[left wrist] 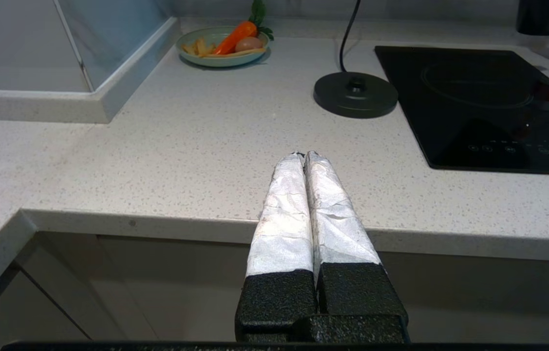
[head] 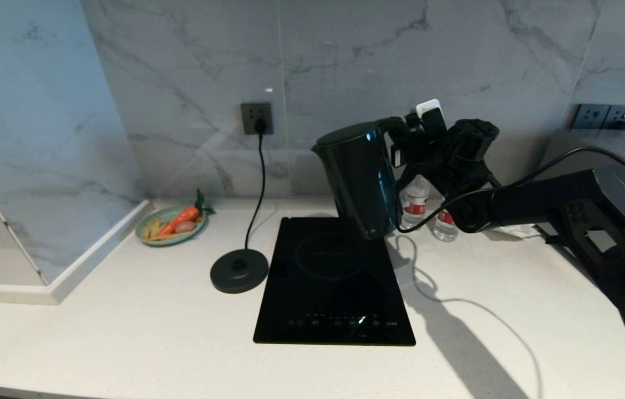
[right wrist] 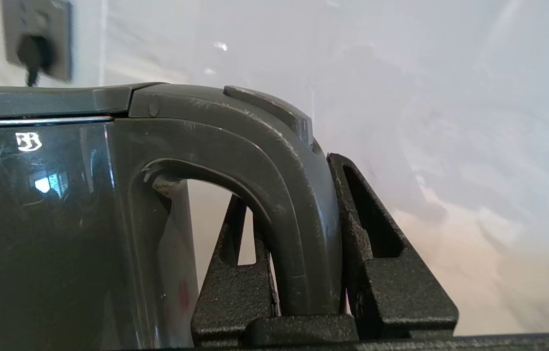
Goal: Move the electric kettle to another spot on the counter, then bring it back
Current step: Place it on the power base
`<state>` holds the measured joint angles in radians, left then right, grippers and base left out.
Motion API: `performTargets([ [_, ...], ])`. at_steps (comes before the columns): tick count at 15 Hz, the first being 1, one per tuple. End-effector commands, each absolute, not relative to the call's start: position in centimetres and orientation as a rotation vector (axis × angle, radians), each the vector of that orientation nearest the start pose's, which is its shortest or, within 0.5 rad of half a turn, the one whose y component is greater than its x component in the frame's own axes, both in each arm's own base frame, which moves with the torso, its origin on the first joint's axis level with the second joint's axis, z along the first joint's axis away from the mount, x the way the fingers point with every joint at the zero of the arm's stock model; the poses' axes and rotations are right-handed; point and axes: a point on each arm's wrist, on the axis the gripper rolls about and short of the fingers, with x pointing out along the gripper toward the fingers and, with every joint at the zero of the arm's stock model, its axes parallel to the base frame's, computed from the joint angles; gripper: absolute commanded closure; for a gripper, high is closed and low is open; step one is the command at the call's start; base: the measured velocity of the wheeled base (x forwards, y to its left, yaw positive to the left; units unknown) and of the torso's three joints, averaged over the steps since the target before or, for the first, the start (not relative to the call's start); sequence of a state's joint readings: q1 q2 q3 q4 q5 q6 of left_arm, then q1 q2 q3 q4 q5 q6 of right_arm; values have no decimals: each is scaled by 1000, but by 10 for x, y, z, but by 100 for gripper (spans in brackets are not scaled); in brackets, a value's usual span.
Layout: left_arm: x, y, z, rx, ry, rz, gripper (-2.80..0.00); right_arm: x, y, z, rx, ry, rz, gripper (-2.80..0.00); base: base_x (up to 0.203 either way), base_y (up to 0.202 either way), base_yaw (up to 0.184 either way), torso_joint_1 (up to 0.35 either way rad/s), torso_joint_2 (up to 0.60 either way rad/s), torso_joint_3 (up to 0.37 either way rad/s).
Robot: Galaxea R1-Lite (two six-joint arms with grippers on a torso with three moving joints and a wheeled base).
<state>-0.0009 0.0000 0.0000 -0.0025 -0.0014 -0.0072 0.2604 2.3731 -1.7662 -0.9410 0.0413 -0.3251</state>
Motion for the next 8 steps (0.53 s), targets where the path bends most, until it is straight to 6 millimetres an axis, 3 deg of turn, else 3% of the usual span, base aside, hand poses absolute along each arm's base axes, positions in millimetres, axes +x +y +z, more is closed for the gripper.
performTargets([
  [1,-23,0,75,-8,-2,-3,0,493,145,195,-279,-391,264,0,0,0,0,0,0,0],
  [5,-23,0,75,-8,-1,-2,0,494,182,187,-274,-357,339,0,0,0,0,0,0,0],
  [8,-23,0,75,-8,-1,-2,0,491,195,181,-269,-359,364,0,0,0,0,0,0,0],
])
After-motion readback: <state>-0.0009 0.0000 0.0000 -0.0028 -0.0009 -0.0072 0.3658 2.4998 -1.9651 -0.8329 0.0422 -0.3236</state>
